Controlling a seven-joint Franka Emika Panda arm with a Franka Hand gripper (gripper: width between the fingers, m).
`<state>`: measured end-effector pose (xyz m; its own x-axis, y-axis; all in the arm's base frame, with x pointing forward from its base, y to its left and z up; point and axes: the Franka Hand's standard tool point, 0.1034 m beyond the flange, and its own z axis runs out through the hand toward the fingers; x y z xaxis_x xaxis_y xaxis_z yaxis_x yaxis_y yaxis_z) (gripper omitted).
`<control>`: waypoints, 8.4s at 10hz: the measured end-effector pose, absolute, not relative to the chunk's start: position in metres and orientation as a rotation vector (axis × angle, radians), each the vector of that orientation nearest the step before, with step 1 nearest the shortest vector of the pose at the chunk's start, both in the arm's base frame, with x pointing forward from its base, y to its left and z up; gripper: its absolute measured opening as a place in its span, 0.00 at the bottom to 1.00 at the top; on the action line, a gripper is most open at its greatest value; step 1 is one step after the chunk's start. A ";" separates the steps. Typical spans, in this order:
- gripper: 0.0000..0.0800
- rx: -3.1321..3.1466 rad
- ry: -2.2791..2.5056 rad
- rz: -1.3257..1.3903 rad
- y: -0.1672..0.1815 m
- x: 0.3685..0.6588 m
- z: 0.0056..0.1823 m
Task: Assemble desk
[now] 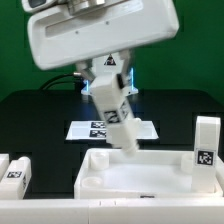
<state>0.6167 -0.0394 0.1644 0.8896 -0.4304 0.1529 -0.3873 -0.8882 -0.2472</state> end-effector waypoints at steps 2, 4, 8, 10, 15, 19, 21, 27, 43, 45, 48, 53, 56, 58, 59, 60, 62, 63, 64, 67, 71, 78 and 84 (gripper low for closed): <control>0.36 -2.918 0.552 -0.536 -0.039 0.624 0.156; 0.36 -2.927 0.555 -0.663 -0.042 0.621 0.153; 0.36 -3.004 0.281 -0.577 -0.043 0.611 0.167; 0.36 -3.016 0.234 -0.574 -0.042 0.611 0.165; 0.36 -3.038 0.201 -0.548 -0.051 0.606 0.152; 0.36 -3.059 0.173 -0.526 -0.064 0.600 0.140; 0.36 -3.060 0.171 -0.518 -0.064 0.602 0.135; 0.36 -3.074 0.162 -0.569 -0.062 0.611 0.121; 0.81 -2.997 0.213 -0.116 -0.055 0.632 0.117; 0.49 -2.995 0.234 -0.114 -0.055 0.632 0.117; 0.36 -2.947 0.565 -0.098 -0.058 0.632 0.116; 0.36 -2.460 1.672 -0.095 -0.061 0.630 0.111; 0.36 -2.160 2.017 -0.034 -0.056 0.629 0.112; 0.36 -2.239 1.932 -0.042 -0.056 0.628 0.111; 0.50 -2.399 1.751 -0.036 -0.055 0.625 0.110; 0.67 -2.581 1.496 -0.028 -0.053 0.623 0.109; 0.77 -2.764 1.140 -0.027 -0.051 0.619 0.107; 0.80 -2.806 1.036 -0.037 -0.051 0.619 0.107; 0.81 -2.834 0.957 -0.043 -0.051 0.619 0.107; 0.81 -3.016 0.268 -0.109 -0.059 0.626 0.120; 0.48 -3.041 0.106 -0.122 -0.054 0.629 0.121; 0.36 -2.751 1.274 -0.074 -0.053 0.632 0.120; 0.47 -2.283 1.896 -0.043 -0.058 0.628 0.117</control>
Offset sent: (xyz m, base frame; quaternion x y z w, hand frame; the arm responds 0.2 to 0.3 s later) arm 0.0000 0.0000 0.0000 0.0000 0.1296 0.0000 0.9916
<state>0.6280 -0.0576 0.1174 0.1895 -0.9779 -0.0884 -0.9729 -0.1749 -0.1510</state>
